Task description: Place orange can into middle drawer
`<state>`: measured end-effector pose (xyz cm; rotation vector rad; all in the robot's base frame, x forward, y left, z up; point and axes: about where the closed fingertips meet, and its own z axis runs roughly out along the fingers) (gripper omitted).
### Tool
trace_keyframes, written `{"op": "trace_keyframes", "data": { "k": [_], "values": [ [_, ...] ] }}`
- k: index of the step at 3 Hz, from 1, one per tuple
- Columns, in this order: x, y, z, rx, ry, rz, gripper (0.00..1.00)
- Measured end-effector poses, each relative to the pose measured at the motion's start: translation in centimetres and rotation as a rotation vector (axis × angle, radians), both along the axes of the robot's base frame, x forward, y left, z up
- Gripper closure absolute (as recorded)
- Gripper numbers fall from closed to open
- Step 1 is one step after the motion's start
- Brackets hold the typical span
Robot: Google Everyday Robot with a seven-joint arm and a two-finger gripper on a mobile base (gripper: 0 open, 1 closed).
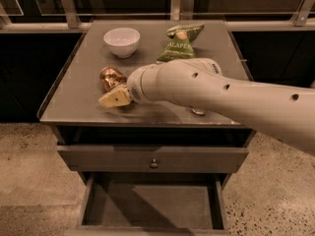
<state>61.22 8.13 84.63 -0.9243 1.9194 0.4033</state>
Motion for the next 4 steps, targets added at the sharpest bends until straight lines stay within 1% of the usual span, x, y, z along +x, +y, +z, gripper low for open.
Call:
{"op": "trace_keyframes", "data": {
  "k": [3, 4],
  "values": [
    [0.00, 0.00, 0.01, 0.000, 0.000, 0.000, 0.89],
    [-0.34, 0.44, 0.21, -0.004, 0.012, 0.052, 1.00]
  ]
}}
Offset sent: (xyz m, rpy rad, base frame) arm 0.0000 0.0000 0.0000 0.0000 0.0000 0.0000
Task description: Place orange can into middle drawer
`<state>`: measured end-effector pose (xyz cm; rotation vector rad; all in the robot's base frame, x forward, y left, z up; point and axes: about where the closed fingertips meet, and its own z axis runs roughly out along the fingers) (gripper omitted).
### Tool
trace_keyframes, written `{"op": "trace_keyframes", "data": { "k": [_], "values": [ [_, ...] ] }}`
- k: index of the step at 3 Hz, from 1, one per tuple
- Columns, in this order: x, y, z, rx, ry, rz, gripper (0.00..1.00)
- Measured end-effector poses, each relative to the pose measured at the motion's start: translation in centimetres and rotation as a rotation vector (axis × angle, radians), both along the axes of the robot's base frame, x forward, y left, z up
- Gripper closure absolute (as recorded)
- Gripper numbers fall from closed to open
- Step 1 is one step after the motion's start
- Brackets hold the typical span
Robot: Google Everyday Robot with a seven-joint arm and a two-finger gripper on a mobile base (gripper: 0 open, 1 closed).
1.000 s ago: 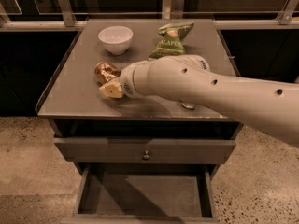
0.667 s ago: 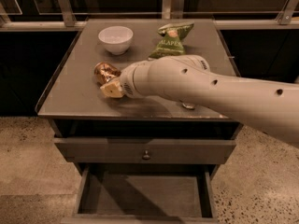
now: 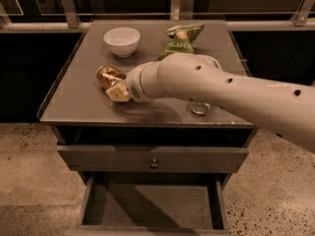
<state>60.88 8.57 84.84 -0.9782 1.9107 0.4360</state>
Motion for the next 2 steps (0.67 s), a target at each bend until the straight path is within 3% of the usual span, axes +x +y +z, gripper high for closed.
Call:
{"op": "trace_keyframes", "data": {
  "k": [1, 2],
  "values": [
    [-1.1, -0.3, 2.4, 0.089, 0.062, 0.096, 1.00],
    [-5.1, -2.7, 4.5, 0.100, 0.074, 0.212, 1.00]
  ]
}}
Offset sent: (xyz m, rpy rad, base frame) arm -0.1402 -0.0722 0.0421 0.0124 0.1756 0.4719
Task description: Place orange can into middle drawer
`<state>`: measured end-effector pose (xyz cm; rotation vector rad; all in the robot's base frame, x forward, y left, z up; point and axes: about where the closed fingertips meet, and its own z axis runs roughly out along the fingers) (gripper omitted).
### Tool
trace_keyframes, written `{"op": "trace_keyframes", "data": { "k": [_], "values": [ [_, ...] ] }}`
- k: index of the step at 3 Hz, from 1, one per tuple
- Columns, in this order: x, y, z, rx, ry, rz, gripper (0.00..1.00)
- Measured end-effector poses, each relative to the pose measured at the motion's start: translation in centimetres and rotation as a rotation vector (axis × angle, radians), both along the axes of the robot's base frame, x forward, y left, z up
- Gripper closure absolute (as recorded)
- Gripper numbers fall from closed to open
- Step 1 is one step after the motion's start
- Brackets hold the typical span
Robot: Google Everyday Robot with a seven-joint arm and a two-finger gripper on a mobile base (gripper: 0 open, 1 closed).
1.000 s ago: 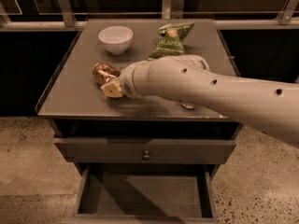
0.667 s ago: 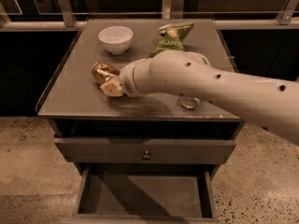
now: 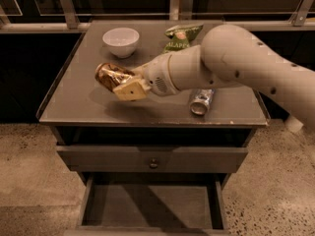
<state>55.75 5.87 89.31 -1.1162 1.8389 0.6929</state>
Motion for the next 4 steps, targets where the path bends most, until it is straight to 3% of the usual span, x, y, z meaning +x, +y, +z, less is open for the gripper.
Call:
{"op": "trace_keyframes", "data": {
  "k": [1, 3, 4],
  "values": [
    [-6.4, -2.1, -0.1, -0.014, 0.039, 0.108, 1.00],
    [-7.0, -1.7, -0.5, -0.010, 0.035, 0.131, 1.00],
    [-10.4, -0.1, 0.0, 0.022, 0.022, 0.094, 1.00]
  ]
}}
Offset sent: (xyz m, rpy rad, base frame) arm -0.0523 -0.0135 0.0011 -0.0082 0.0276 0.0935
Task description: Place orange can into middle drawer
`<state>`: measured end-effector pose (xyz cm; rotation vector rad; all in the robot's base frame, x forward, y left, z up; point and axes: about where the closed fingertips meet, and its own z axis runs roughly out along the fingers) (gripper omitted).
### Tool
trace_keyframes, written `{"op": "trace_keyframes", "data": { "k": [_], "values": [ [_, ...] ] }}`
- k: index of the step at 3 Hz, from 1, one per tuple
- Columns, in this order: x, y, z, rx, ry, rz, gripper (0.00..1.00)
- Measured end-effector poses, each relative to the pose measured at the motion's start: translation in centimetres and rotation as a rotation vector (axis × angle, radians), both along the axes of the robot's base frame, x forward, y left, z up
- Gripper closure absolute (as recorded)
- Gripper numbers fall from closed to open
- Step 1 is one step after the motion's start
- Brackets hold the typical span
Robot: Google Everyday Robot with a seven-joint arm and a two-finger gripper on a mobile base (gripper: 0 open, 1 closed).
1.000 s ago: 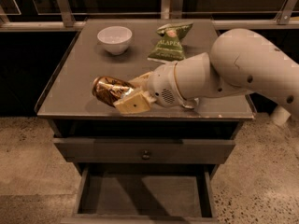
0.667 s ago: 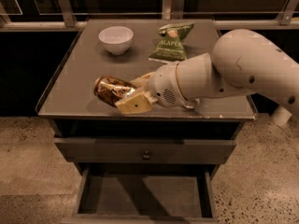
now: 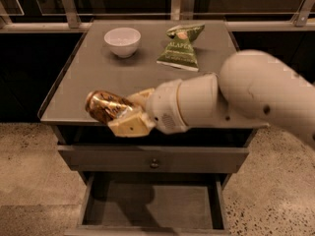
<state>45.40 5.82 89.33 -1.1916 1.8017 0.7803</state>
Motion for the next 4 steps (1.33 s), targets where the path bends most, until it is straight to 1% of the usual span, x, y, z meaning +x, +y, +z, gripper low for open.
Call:
{"op": "trace_keyframes", "data": {
  "k": [1, 2, 3, 4],
  "values": [
    [-4.0, 2.3, -2.2, 0.068, 0.003, -0.066, 1.00],
    [-7.1, 1.5, -6.8, 0.113, 0.059, -0.154, 1.00],
    [-7.6, -0.6, -7.8, 0.105, 0.072, -0.217, 1.00],
    [-7.6, -0.8, -7.8, 0.100, 0.068, -0.214, 1.00]
  ]
}}
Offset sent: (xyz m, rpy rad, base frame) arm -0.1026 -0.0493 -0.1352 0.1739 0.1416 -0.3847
